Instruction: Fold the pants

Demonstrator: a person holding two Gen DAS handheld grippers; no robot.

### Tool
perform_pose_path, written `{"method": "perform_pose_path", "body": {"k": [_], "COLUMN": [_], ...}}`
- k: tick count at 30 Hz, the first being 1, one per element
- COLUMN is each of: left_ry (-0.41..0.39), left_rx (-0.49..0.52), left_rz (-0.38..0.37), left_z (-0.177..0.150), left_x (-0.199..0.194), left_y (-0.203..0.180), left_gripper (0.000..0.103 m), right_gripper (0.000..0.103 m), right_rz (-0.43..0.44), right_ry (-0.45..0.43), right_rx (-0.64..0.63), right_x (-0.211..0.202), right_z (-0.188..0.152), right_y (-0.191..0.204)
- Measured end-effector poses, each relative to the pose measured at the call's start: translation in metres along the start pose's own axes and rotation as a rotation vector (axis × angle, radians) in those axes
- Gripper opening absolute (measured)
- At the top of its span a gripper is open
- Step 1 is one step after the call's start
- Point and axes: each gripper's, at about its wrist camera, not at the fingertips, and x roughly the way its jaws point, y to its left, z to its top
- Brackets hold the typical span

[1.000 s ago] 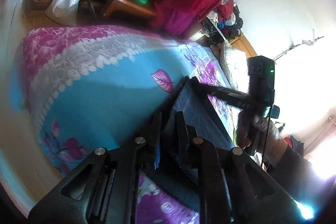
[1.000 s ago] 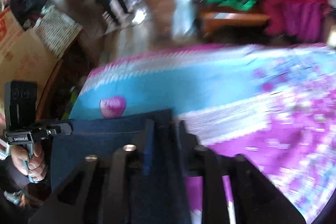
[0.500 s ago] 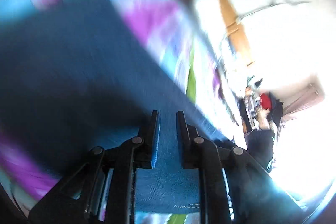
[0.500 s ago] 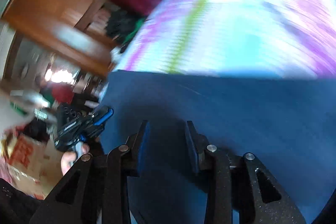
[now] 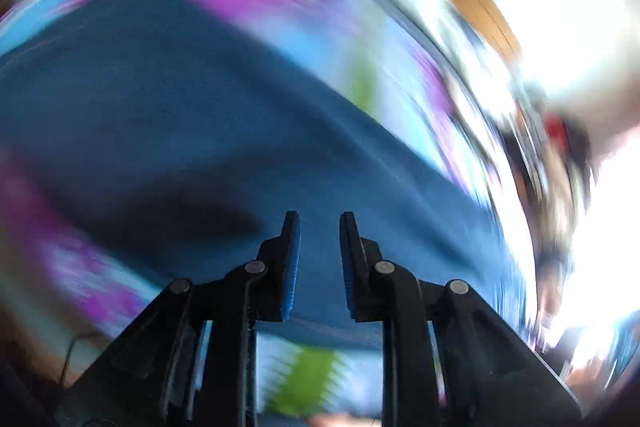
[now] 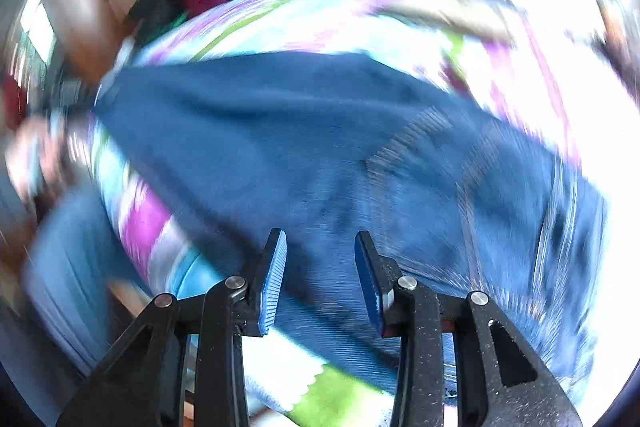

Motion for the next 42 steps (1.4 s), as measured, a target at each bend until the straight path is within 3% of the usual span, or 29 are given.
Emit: {"method": "perform_pose_path", "body": {"k": [3, 5, 9, 11, 14, 15, 19, 27, 31, 33, 42], "left_ry": [0.165, 0.211, 0.222, 0.22, 0.21, 0.205, 0.199, 0.228, 0.192, 0.17, 0.137], "left_rx": [0.286, 0.314, 0.302, 0.312, 0.303, 0.301, 0.317, 0.344, 0.306, 0.298, 0.27], "left_rz": [-0.072, -0.116, -0.159, -0.165, -0.184, -0.188, -0.202, -0.201, -0.187, -0.174, -0.145], "left_z": [-0.034, -0.048, -0.056, -0.062, -0.058, -0.058, -0.066, -0.076, -0.065, -0.059, -0.054], "left_x": [0.031, 0.044, 0.061, 0.06, 0.06, 0.058, 0.047, 0.054, 0.047, 0.042, 0.038], "left_y": [-0.081, -0.108, -0.128, -0.135, -0.138, -0.137, -0.138, -0.142, -0.131, -0.127, -0.12], "left_gripper": [0.02, 0.02, 0.02, 0.02, 0.021, 0.021, 0.021, 0.021, 0.021, 0.021, 0.022], "right_gripper": [0.04, 0.04, 0.039, 0.039, 0.006, 0.004, 0.005, 0.008, 0.014, 0.026, 0.026], "right_rz": [-0.097, -0.165, -0.21, -0.2, -0.137, -0.132, -0.111, -0.124, -0.12, -0.115, -0.054], "right_ry": [-0.033, -0.038, -0.031, -0.026, 0.012, 0.0, -0.033, -0.007, -0.025, -0.037, -0.109], "right_rx": [-0.308, -0.412, -0.508, -0.499, -0.45, -0.445, -0.449, -0.472, -0.435, -0.409, -0.377], "right_x": [0.009, 0.023, 0.05, 0.054, 0.051, 0.044, 0.017, 0.029, 0.017, 0.012, 0.008], "right_z": [-0.007, -0.018, -0.016, -0.008, 0.001, 0.003, 0.0, -0.023, -0.014, -0.01, 0.003], "right_y": [0.058, 0.079, 0.094, 0.096, 0.092, 0.091, 0.101, 0.107, 0.09, 0.083, 0.103]}}
